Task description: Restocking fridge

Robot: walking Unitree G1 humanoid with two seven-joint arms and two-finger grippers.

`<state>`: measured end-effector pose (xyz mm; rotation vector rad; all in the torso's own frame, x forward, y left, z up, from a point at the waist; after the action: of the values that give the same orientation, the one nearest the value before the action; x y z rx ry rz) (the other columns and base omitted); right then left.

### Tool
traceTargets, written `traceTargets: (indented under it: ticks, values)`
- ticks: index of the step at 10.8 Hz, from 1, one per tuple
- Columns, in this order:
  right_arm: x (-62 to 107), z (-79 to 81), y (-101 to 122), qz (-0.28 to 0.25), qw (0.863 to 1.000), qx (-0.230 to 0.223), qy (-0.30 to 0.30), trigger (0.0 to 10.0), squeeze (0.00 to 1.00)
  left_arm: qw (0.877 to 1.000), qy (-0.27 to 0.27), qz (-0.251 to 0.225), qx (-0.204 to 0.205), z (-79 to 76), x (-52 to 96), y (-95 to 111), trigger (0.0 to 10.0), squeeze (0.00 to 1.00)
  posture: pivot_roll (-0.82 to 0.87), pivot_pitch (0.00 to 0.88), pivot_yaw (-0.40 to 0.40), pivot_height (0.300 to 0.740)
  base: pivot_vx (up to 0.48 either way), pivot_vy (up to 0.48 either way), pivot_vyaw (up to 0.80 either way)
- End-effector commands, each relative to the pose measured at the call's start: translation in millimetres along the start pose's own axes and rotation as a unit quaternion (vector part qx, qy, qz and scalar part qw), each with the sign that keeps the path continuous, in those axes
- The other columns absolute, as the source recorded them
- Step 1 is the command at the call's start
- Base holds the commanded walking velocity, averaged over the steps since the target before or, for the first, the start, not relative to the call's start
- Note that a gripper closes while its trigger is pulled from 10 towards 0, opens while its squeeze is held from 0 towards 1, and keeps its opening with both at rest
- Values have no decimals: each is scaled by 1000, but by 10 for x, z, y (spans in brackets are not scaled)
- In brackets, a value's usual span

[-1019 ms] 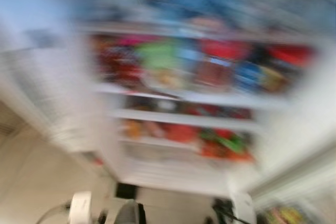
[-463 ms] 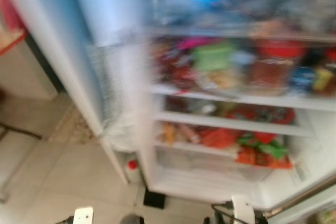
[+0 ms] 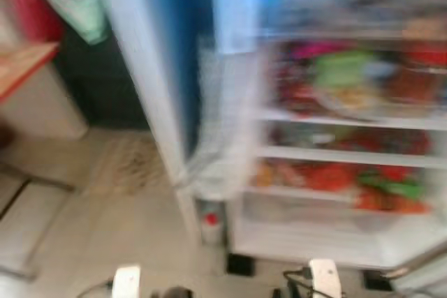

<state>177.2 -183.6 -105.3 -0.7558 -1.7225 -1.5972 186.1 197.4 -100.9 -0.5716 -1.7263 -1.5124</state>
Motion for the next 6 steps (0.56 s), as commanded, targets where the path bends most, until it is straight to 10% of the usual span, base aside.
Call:
traceTargets:
  ticks: [1, 6]
  values:
    - [26, 95, -152, 27, 999, -14, 13, 10000, 0, 1000, 8, 20, -2, 11, 14, -89, 10000, 0, -27, 78, 19, 656, 0, 480, 0]
    - [16, 114, -96, 10, 999, -39, 20, 10000, 0, 1000, 3, 15, -10, -105, 21, -110, 10000, 0, -12, 80, 19, 671, 0, 96, 0]
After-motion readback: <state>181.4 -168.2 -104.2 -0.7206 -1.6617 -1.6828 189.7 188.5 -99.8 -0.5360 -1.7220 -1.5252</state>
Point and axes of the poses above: a point about 5 cm out from each wrist's last joint towards the gripper, its own x axis pointing back from the gripper into the wrist, its own y axis along the axis of the wrist's last joint, z = x × y, the point moved 2 cm from there along -x, pointing out of the wrist towards the gripper, and after that the axes turned 6 degrees about x, right-handed, at the moved point
